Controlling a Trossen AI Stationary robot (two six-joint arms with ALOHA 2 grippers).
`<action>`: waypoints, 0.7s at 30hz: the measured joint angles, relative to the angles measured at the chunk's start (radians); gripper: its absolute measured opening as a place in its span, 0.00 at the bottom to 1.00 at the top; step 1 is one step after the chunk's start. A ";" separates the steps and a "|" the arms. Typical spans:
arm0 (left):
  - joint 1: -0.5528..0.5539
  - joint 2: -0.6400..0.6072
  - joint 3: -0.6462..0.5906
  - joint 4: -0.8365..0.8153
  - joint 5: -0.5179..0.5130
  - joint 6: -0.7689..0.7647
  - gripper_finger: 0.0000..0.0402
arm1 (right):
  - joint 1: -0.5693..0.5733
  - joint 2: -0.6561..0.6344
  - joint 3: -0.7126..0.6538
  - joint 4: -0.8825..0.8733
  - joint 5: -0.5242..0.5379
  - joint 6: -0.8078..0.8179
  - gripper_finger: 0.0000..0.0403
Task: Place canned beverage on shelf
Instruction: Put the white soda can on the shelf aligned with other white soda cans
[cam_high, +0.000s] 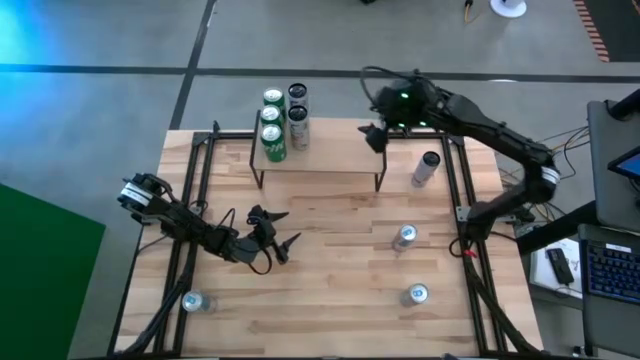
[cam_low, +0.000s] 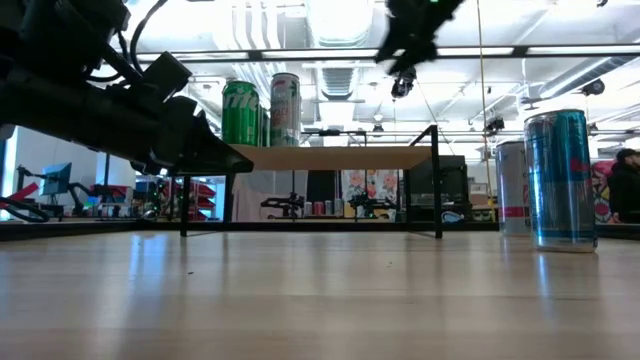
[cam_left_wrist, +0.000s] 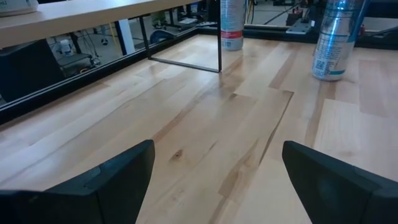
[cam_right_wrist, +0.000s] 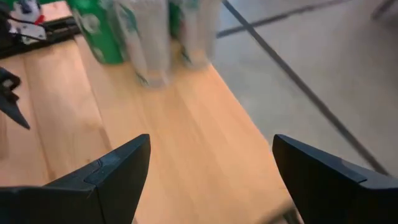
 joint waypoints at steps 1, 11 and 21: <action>0.000 0.000 0.000 0.000 0.000 -0.001 0.84 | -0.009 -0.032 -0.038 -0.006 0.001 0.013 0.81; 0.005 0.019 0.012 0.000 0.000 -0.008 0.84 | -0.114 -0.223 -0.287 -0.210 0.279 0.187 0.81; 0.019 0.097 0.092 -0.020 0.001 0.005 0.84 | -0.134 -0.228 -0.404 -0.356 0.252 0.278 0.81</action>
